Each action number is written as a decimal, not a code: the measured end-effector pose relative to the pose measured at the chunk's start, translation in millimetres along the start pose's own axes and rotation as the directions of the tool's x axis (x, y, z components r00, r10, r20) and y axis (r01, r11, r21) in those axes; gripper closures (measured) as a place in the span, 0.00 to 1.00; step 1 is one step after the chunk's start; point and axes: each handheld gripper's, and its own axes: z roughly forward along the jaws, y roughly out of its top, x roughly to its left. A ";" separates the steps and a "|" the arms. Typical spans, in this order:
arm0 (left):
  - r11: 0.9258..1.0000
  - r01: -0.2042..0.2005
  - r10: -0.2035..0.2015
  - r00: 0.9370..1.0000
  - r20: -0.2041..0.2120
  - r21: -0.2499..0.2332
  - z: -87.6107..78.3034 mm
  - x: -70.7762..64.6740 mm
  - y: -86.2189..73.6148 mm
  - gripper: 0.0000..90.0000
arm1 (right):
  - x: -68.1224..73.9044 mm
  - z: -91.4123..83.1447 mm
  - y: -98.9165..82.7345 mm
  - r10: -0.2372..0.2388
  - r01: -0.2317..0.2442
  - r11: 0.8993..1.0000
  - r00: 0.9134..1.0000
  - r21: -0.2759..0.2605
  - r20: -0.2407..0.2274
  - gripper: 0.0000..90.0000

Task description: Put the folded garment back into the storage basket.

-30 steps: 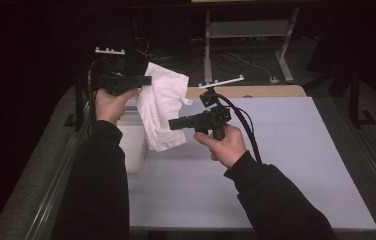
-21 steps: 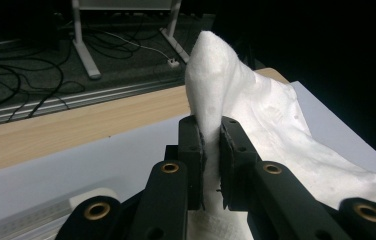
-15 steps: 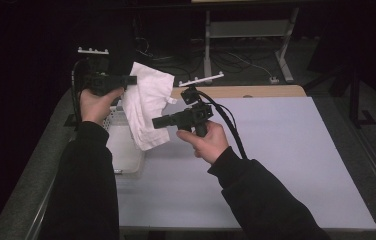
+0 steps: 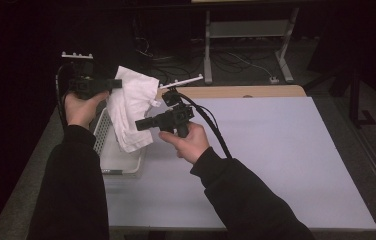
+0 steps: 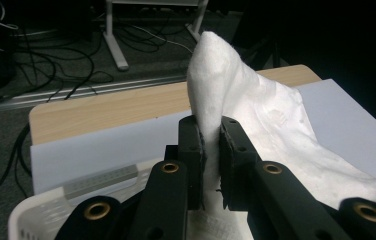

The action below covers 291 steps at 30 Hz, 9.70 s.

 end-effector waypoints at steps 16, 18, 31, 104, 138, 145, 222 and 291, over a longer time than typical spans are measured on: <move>0.999 0.046 -0.046 0.998 -0.032 -0.011 -3.2 32.3 -17.8 0.89 | -12.4 34.2 -2.2 0.020 -0.020 1.000 1.000 0.022 -0.012 0.91; 0.999 0.044 -0.044 0.998 -0.042 -0.010 -4.4 36.2 -19.2 0.89 | -14.4 42.5 -3.4 0.024 -0.024 0.999 1.000 0.025 -0.016 0.91; 0.998 0.065 -0.065 0.996 -0.055 -0.009 -7.0 57.6 -37.5 0.89 | -19.0 72.6 -12.4 0.035 -0.034 0.998 0.999 0.046 -0.020 0.91; 0.991 0.069 -0.060 0.995 -0.075 0.118 50.7 87.4 -100.2 0.77 | -49.8 144.9 -49.2 0.061 -0.082 0.971 0.993 0.226 0.097 0.60; 1.000 0.000 0.001 0.998 -0.065 0.024 23.7 18.8 -93.9 0.00 | -56.6 36.5 -31.1 -0.143 0.118 0.979 0.978 0.166 0.153 0.00; 1.000 -0.020 0.021 0.998 -0.064 0.011 19.9 7.3 -94.6 0.00 | -63.4 14.2 -34.5 -0.153 0.128 0.981 0.974 0.148 0.169 0.00; 0.977 -0.162 0.169 0.985 0.044 -0.135 -24.4 -52.6 -191.4 0.00 | -110.6 -111.8 -94.8 -0.162 0.159 0.987 0.946 0.037 0.280 0.00; 0.981 -0.120 0.124 0.992 0.018 -0.154 -23.1 -50.0 -225.9 0.00 | -136.4 -247.4 -194.3 -0.077 0.143 0.985 0.868 -0.098 0.490 0.00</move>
